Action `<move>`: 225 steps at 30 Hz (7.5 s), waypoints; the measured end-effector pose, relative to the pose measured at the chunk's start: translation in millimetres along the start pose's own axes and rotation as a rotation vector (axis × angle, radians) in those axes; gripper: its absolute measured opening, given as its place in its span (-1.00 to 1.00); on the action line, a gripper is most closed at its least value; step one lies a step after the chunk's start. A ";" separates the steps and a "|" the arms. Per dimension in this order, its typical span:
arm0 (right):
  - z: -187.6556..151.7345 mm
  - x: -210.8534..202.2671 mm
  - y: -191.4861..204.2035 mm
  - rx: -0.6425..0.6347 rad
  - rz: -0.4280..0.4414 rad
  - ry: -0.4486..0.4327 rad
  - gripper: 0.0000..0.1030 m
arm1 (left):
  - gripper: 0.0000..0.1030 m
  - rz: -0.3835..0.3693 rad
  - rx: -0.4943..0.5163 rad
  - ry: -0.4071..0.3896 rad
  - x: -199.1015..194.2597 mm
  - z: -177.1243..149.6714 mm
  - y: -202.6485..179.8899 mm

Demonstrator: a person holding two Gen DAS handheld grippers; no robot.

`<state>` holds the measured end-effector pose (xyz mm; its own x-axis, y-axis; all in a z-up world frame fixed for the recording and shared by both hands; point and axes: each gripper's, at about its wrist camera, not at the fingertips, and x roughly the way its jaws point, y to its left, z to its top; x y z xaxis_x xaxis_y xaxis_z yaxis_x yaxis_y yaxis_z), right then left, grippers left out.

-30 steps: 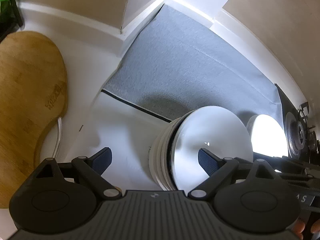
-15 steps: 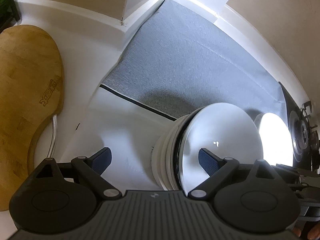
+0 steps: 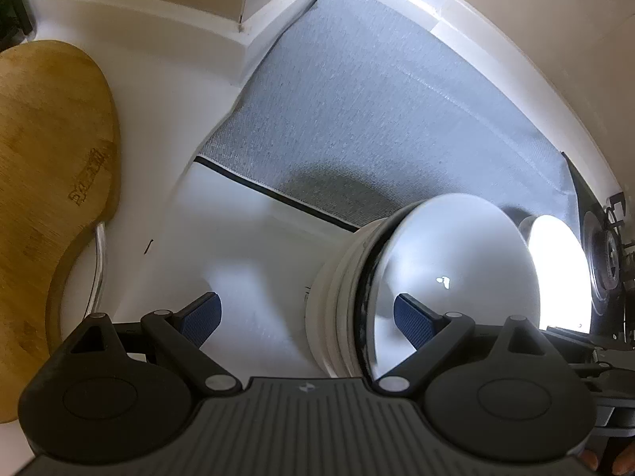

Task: Organize plates and bowls
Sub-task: 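Close both tools on the rim of the nested bowl stack, then lift the nested bowl stack off the mat with both tools, then carry the bowl stack with both tools over the floral-rimmed plate stack, then lower the bowl stack onto the center of the plate stack with both tools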

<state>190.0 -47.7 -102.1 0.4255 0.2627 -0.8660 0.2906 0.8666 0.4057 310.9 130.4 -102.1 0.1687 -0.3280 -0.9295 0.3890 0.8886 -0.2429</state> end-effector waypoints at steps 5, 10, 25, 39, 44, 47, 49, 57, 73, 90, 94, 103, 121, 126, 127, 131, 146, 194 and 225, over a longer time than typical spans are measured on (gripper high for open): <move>1.1 4.3 -3.4 0.018 0.001 0.009 0.33 | 0.97 -0.006 0.001 0.012 6.2 0.6 -0.3; 2.0 5.8 -5.1 0.019 0.008 0.016 0.37 | 0.99 -0.013 0.010 0.014 10.3 0.8 -1.8; 2.5 8.9 -7.5 -0.002 0.016 0.017 0.52 | 1.00 -0.088 -0.009 0.039 23.8 11.3 0.0; 2.9 10.3 3.5 -0.028 0.013 0.028 0.58 | 1.00 -0.136 -0.011 0.043 22.9 13.2 8.9; 2.3 13.8 10.2 -0.055 0.025 0.028 0.60 | 0.98 -0.149 -0.004 0.054 22.6 17.4 11.3; 2.1 13.8 11.9 -0.054 0.023 0.002 0.56 | 0.54 -0.255 -0.015 0.062 19.5 18.1 14.2; 0.8 12.1 9.3 -0.044 0.024 -0.015 0.47 | 0.54 -0.257 -0.011 0.054 18.2 17.0 15.5; 2.4 4.5 -2.8 0.002 0.040 -0.037 0.28 | 0.36 -0.281 -0.052 0.028 11.9 11.7 26.9; 2.1 -1.2 0.2 0.018 0.024 -0.056 0.08 | 0.31 -0.310 -0.063 -0.015 -4.2 8.8 44.9; 3.0 24.1 -20.0 0.087 0.214 0.010 0.43 | 0.86 -0.345 -0.076 0.003 11.6 12.6 57.2; 0.8 20.6 -20.3 0.071 0.220 -0.015 0.36 | 0.85 -0.405 -0.160 -0.025 15.1 8.6 69.1; -2.7 19.2 -27.6 0.151 0.222 -0.004 0.24 | 0.51 -0.399 -0.230 -0.064 10.9 -4.1 83.4; 2.1 7.4 -31.4 0.183 0.214 -0.026 0.21 | 0.51 -0.406 -0.259 -0.045 0.2 -5.8 83.0; 0.9 -0.5 -33.6 0.182 0.203 -0.052 0.21 | 0.51 -0.404 -0.248 -0.040 -3.2 -4.3 73.6; 1.2 -2.0 -33.8 0.183 0.201 -0.056 0.21 | 0.51 -0.402 -0.246 -0.038 -3.8 -4.0 71.3; 2.2 -8.5 -35.5 0.180 0.190 -0.076 0.21 | 0.51 -0.400 -0.232 -0.031 -4.5 -3.0 62.2; -2.7 -33.5 -51.8 0.206 0.157 -0.153 0.21 | 0.51 -0.428 -0.182 -0.033 -1.4 4.4 30.6; -79.1 -115.5 -206.6 0.444 0.014 -0.301 -0.12 | 0.51 -0.470 0.101 0.148 77.7 -15.2 -160.1; -101.6 -164.1 -246.1 0.316 0.027 -0.512 0.37 | 0.99 -0.460 0.112 -0.107 15.1 -23.7 -114.4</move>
<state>-38.4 -261.0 -89.6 0.7719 -0.0230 -0.6353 0.4816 0.6735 0.5608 247.5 31.3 -94.9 0.0460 -0.7152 -0.6974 0.5391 0.6055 -0.5854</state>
